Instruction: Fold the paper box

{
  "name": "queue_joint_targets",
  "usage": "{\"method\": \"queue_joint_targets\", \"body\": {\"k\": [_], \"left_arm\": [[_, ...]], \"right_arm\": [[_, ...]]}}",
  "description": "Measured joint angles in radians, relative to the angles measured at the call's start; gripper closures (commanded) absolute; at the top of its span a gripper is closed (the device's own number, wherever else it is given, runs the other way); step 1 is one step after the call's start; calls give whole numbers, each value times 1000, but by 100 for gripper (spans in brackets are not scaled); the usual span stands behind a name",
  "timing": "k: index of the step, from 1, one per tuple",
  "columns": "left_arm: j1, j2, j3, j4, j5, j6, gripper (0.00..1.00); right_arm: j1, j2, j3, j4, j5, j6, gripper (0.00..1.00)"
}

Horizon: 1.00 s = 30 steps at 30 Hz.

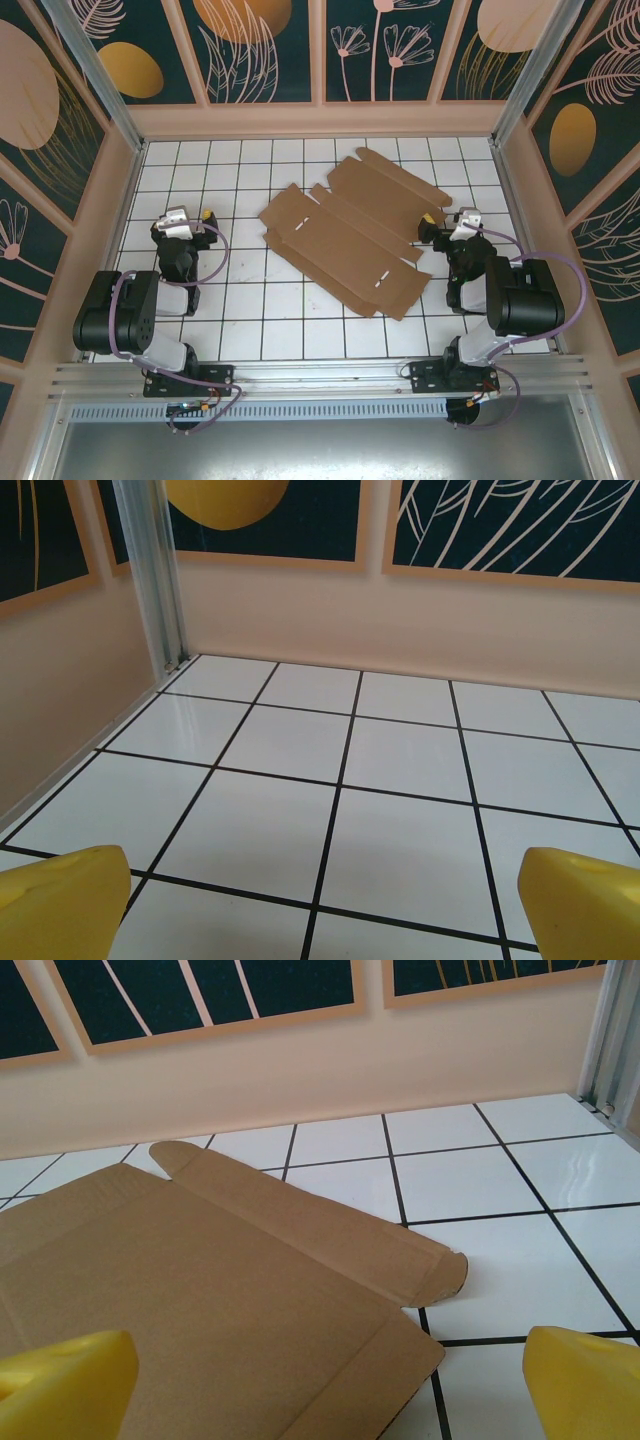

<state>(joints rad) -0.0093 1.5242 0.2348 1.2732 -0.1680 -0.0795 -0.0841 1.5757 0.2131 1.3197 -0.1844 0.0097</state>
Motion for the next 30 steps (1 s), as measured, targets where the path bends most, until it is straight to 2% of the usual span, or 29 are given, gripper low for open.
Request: {"method": "queue_joint_targets", "body": {"k": [7, 10, 13, 16, 19, 22, 24, 26, 28, 29, 30], "left_arm": [[0, -5, 0, -9, 0, 0, 1], [-5, -98, 29, -158, -6, 0, 1], [-57, -241, 111, -302, -48, 7, 1], [-175, -396, 217, -415, -55, 13, 1], [-322, -519, 351, -566, -54, -31, 1], [-457, -575, 547, -841, -82, -149, 1], [-487, -562, 698, -1049, -80, -251, 1], [-488, -537, 822, -1231, -59, -335, 1], [-488, -525, 874, -1370, -55, -427, 1], [-488, -525, 868, -1411, -51, -462, 4], [-488, -528, 841, -1441, -37, -505, 14]], "right_arm": [[-1, 0, 0, 0, -3, 0, 1], [-2, -55, 5, -76, -20, 0, 1], [22, -230, 60, -269, 6, 19, 1], [134, -414, 147, -375, 81, 53, 1], [348, -555, 278, -523, 167, 59, 1], [565, -614, 495, -780, 285, 111, 1], [668, -606, 675, -997, 347, 160, 1], [706, -596, 819, -1181, 344, 195, 1], [689, -615, 869, -1291, 319, 245, 1], [655, -629, 864, -1332, 280, 274, 1], [600, -637, 852, -1374, 219, 309, 1]]}}
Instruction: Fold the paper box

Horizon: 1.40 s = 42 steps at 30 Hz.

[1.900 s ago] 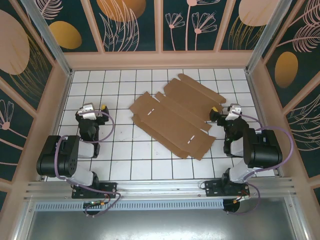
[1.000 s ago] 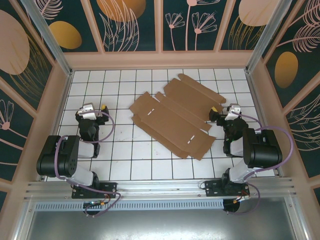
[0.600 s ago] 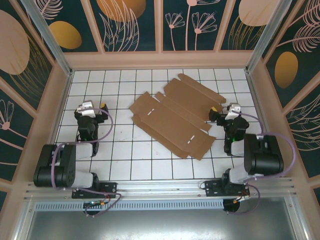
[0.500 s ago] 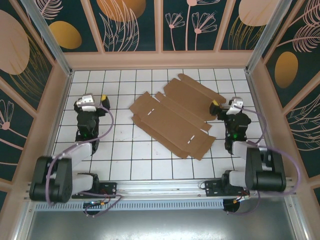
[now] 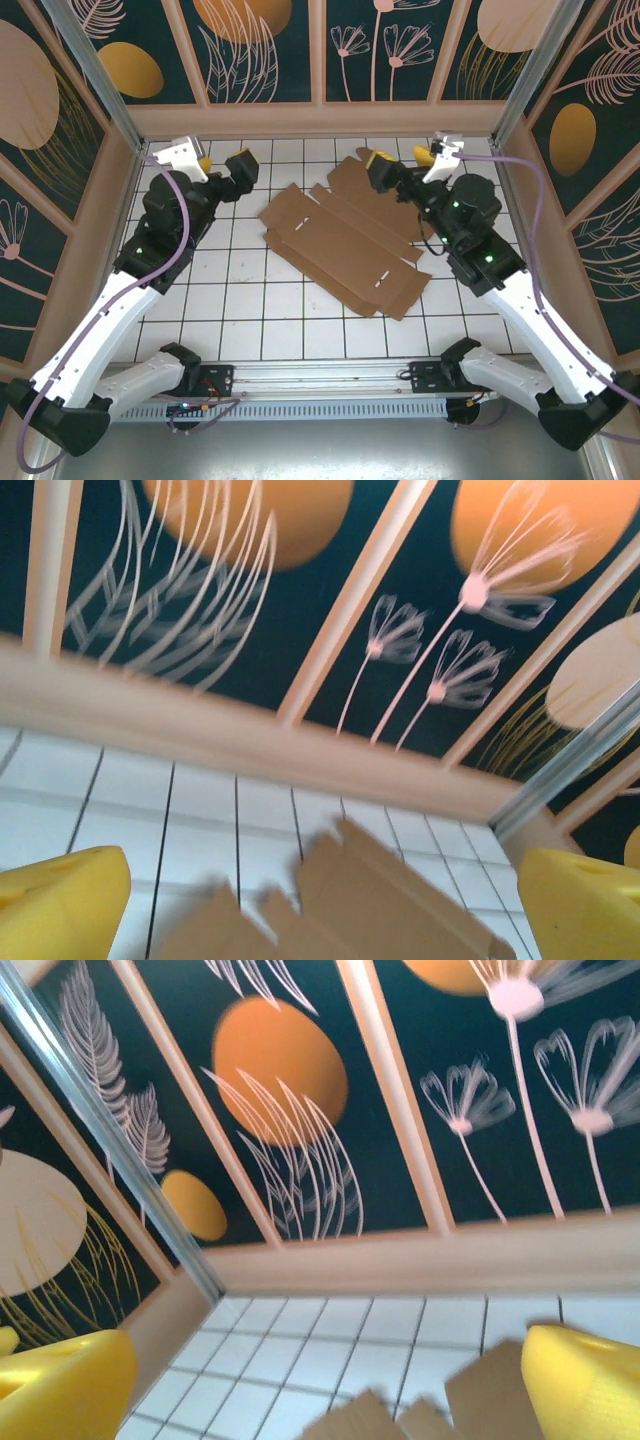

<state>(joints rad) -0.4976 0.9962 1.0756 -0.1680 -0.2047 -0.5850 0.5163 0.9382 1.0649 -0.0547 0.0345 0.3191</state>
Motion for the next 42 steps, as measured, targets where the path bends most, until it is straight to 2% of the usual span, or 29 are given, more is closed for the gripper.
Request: {"method": "queue_joint_targets", "body": {"k": [3, 5, 6, 8, 10, 12, 13, 14, 21, 27, 31, 37, 42], "left_arm": [[1, 22, -109, -21, 101, -92, 66], [0, 78, -172, 6, 181, -140, 94], [-3, 123, -205, 31, 224, -165, 100], [-21, 219, -246, 67, 270, -201, 100], [-66, 332, -252, 91, 295, -229, 100], [-113, 430, -232, 120, 321, -251, 100], [-134, 481, -212, 130, 330, -263, 100], [-149, 520, -193, 138, 339, -274, 100], [-212, 804, -11, 179, 392, -346, 100], [-207, 966, 118, 106, 414, -382, 100], [-184, 1031, 193, 53, 414, -382, 100], [-76, 1098, 280, 4, 404, -369, 100], [0, 1221, 489, -84, 372, -315, 100]], "right_arm": [[-149, 40, -16, -120, -114, 66, 1], [-132, 93, -42, -152, -111, 76, 1], [-100, 126, -76, -161, -109, 72, 4], [-48, 178, -134, -196, -106, 53, 19], [-26, 255, -142, -240, -80, 39, 51], [-32, 341, -122, -249, -46, 27, 76], [-44, 395, -102, -249, -35, 22, 93], [-58, 443, -82, -245, -26, 18, 100], [-194, 827, 100, -226, 37, -26, 100], [-267, 1018, 209, -243, 47, -50, 100], [-288, 1048, 221, -251, 64, -53, 100], [-270, 1049, 222, -269, 151, -55, 100], [-217, 1014, 146, -227, 198, -38, 100]]}}
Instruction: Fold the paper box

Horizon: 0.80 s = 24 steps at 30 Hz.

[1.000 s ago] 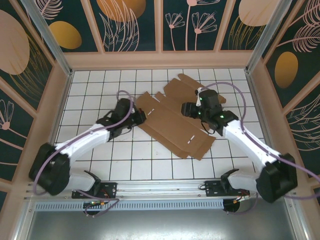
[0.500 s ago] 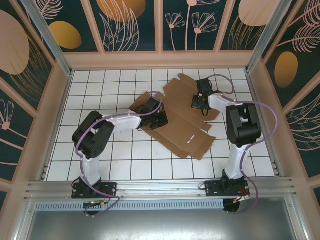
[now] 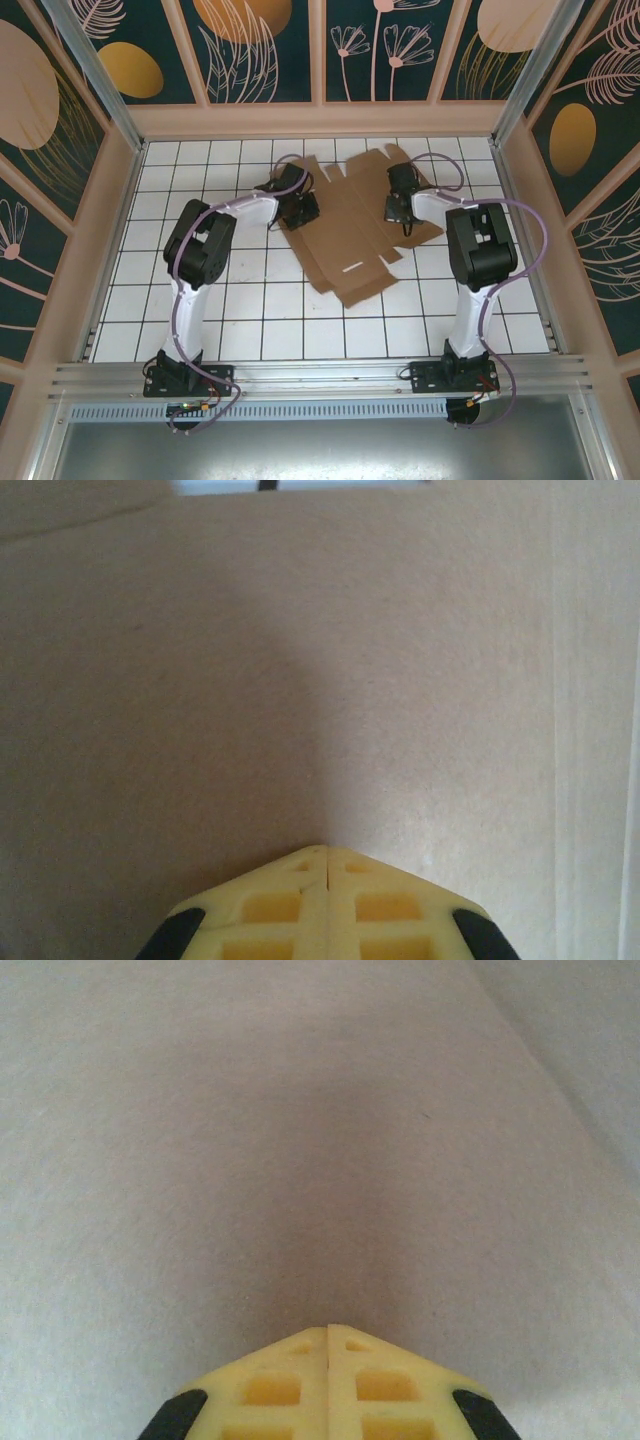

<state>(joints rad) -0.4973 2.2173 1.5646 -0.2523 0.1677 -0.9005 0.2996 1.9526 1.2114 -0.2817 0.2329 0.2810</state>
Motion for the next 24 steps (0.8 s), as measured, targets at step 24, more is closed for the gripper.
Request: {"method": "queue_joint_targets", "body": {"k": [24], "left_arm": [[-65, 297, 604, -232, 7, 272, 97]], "right_arm": [[340, -368, -285, 222, -546, 266, 68]]}}
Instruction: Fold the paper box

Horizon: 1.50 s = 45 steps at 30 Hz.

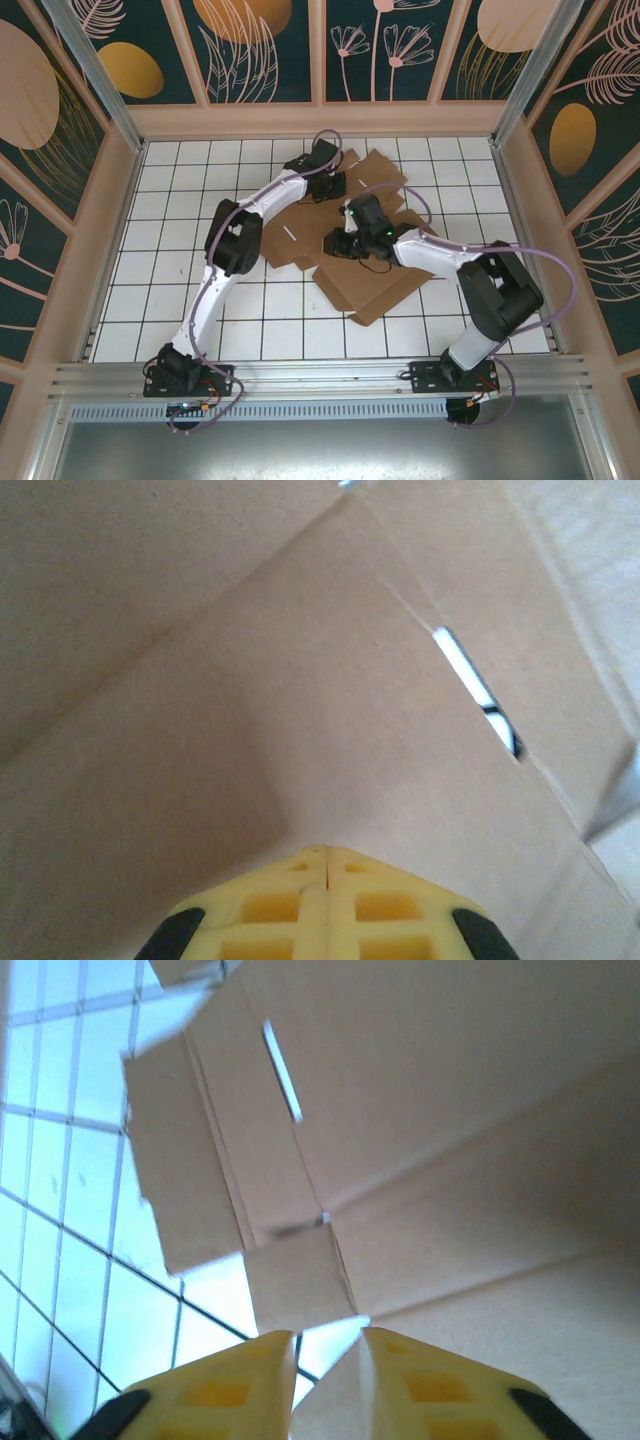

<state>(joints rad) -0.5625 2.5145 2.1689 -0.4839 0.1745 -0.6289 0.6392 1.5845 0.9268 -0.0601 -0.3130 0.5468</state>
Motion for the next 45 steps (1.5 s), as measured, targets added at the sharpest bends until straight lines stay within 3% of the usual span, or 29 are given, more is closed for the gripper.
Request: {"method": "queue_joint_targets", "body": {"k": [6, 10, 13, 21, 27, 33, 40, 45], "left_arm": [[15, -319, -304, 103, -25, -42, 100], [22, -491, -563, 265, -2, -162, 100], [-2, -500, -700, 317, 6, -240, 100], [-53, -405, -729, 294, -4, -275, 100], [6, -366, -727, 294, -5, -262, 100], [34, -320, -649, 271, -56, -214, 100], [39, -277, -580, 268, -43, -175, 100], [34, -269, -524, 208, 14, -98, 100]], "right_arm": [[-150, -170, 0, -66, 140, -61, 73], [-209, -192, -54, -96, 282, -104, 84], [-218, -163, -71, -159, 382, -120, 90], [-241, 23, -77, -206, 500, -123, 92], [-203, 53, -93, -209, 489, -113, 92], [-43, 62, -92, -210, 477, -95, 90], [81, 91, -55, -188, 255, -80, 82], [139, 103, -56, -27, 5, -25, 73]]}}
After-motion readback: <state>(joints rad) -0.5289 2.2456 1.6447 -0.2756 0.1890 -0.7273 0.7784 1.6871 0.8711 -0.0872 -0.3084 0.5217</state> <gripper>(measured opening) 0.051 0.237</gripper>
